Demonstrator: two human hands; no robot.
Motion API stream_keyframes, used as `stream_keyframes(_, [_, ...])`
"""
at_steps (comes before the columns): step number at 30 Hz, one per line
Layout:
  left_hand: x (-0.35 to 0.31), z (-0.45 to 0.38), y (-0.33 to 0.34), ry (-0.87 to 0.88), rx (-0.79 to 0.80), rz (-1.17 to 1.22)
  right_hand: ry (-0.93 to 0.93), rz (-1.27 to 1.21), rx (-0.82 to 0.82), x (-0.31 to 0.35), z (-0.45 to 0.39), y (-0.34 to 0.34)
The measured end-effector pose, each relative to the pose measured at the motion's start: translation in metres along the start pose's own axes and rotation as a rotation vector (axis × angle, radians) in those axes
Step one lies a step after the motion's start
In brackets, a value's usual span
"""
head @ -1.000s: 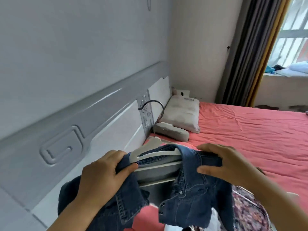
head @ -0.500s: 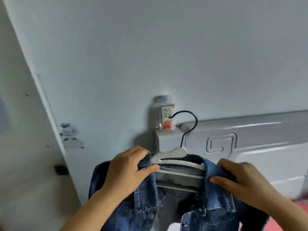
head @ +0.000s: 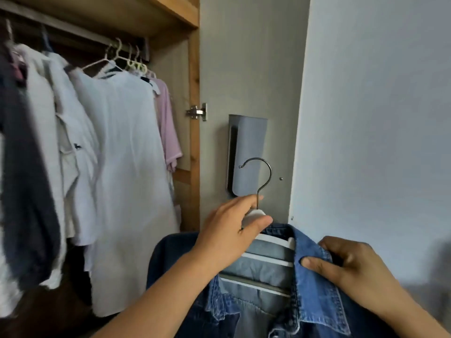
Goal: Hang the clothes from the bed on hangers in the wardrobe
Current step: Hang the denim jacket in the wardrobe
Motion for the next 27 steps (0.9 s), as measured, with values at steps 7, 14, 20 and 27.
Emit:
stream_keyframes(7, [0.069, -0.012, -0.068, -0.235, -0.230, -0.230, -0.095, -0.264, 0.190, 0.054, -0.089, 0.091])
stream_keyframes(14, [0.124, -0.028, -0.125, -0.365, -0.414, -0.275, -0.322, -0.255, 0.238, 0.112, -0.148, 0.153])
stream_keyframes(20, [0.160, -0.042, -0.145, -0.428, -0.482, -0.169, -0.224, -0.578, 0.833, 0.127, -0.178, 0.171])
stream_keyframes(27, [0.157, -0.054, -0.137, -0.468, -0.498, -0.010, -0.111, -0.852, 1.292, 0.110, -0.202, 0.155])
Point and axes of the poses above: each hand's wrist, its own z-axis away from the middle knuckle, its own y-axis out of the palm, x = y × z, the point moved 1 cm from there along -z, towards the middle knuckle, and after that the axes turned 12 degrees about -z, right-handed, at the moved point
